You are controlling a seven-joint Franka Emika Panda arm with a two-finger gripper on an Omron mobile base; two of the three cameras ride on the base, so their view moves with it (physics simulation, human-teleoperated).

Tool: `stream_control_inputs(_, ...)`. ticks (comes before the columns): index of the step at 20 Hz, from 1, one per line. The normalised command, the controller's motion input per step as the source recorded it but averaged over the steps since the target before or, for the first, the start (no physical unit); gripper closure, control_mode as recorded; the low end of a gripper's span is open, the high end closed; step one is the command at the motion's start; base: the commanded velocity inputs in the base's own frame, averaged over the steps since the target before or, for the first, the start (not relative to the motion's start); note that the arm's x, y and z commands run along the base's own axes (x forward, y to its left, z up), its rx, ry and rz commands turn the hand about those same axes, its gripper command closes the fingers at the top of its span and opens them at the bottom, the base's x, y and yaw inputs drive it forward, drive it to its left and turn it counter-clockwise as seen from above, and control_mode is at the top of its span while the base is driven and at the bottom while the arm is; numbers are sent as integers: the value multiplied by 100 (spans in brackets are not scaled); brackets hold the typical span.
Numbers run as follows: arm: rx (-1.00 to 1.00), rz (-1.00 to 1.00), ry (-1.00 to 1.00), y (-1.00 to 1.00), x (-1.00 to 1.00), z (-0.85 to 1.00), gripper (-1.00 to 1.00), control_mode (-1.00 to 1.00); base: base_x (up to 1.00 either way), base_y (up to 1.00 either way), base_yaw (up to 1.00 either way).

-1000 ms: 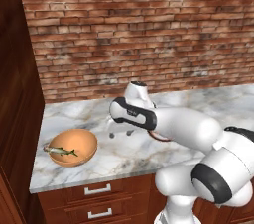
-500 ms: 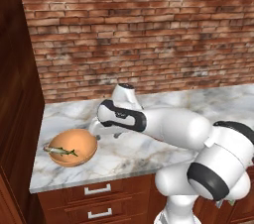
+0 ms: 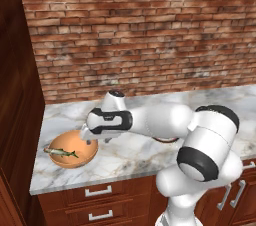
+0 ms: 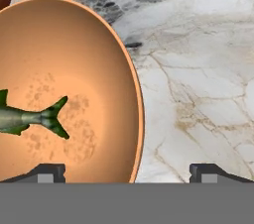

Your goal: Remove the tangerine from the bowl and place it on the small plate. Then place the bowl with only the fish in the microwave, close the door, and press the start button to microwave the fish.

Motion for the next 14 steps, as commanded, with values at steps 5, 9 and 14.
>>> stream_control_inputs(5, 0, 0, 0, 25, 25, -22, -100, -100, 0, 0, 0)
stream_control_inputs(9, 0, 0, 0, 15, 1, -13, -100, -100, 0, 0, 0)
stream_control_inputs(14, 0, 0, 0, 27, 0, -15, 100, -100, 0, 0, 0)
